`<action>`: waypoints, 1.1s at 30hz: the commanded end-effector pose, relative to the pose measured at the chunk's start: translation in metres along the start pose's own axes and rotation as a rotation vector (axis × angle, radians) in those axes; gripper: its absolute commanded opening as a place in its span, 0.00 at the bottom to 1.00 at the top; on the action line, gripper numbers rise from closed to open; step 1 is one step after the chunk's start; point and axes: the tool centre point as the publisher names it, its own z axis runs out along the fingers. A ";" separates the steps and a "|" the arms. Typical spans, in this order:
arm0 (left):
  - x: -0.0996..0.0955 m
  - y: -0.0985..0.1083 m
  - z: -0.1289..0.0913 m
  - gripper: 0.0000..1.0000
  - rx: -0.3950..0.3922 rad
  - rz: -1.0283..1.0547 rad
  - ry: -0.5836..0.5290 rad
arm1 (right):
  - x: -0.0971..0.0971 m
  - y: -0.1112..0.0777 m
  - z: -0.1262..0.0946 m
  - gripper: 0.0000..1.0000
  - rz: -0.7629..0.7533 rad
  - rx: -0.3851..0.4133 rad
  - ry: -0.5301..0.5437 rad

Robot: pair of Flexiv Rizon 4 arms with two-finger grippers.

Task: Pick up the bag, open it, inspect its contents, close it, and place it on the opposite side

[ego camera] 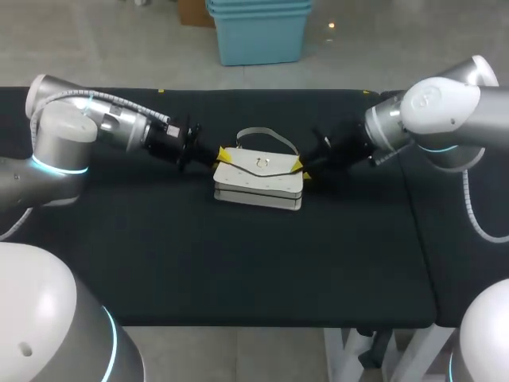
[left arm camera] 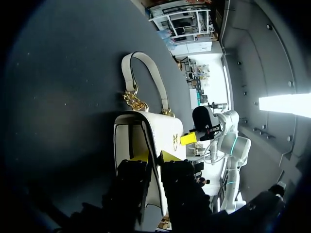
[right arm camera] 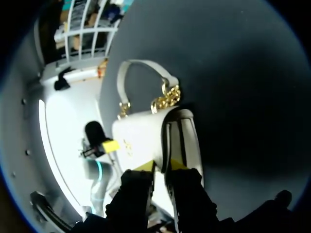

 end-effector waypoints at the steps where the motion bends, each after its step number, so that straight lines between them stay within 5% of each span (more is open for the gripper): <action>1: -0.001 0.001 0.004 0.28 -0.001 0.003 0.010 | 0.000 0.002 0.002 0.39 0.000 -0.005 0.007; 3: -0.001 0.001 0.004 0.43 0.003 0.005 0.012 | 0.000 0.002 0.000 0.45 0.001 -0.009 0.008; 7: 0.000 0.000 0.002 0.41 0.012 0.005 0.016 | 0.002 0.003 -0.002 0.44 0.000 -0.016 0.011; 9: 0.000 0.000 0.001 0.27 0.018 0.006 0.016 | 0.002 0.003 -0.003 0.33 -0.002 -0.020 0.012; 10: 0.000 0.000 0.001 0.07 0.021 0.002 0.020 | 0.002 0.003 -0.003 0.21 -0.003 -0.021 0.013; 11: 0.000 -0.001 0.001 0.00 0.022 0.000 0.020 | 0.002 0.003 -0.003 0.05 -0.002 -0.021 0.014; 12: 0.000 -0.002 0.001 0.00 0.023 -0.004 0.020 | 0.002 0.004 -0.003 0.00 -0.002 -0.021 0.014; 28: 0.000 0.002 -0.001 0.00 0.049 -0.026 0.043 | 0.003 0.003 -0.003 0.00 -0.010 -0.029 0.032; 29: 0.001 0.003 -0.002 0.34 0.051 -0.024 0.040 | 0.003 0.002 -0.004 0.35 -0.013 -0.030 0.030; 30: 0.002 0.004 -0.002 0.47 0.052 -0.021 0.039 | 0.004 0.002 -0.005 0.55 -0.016 -0.031 0.029; 31: 0.004 0.005 -0.003 0.65 0.054 -0.017 0.038 | 0.004 0.002 -0.007 1.00 -0.018 -0.033 0.027; 33: 0.006 0.007 -0.005 0.80 0.058 -0.010 0.034 | 0.006 0.001 -0.011 1.00 -0.028 -0.041 0.020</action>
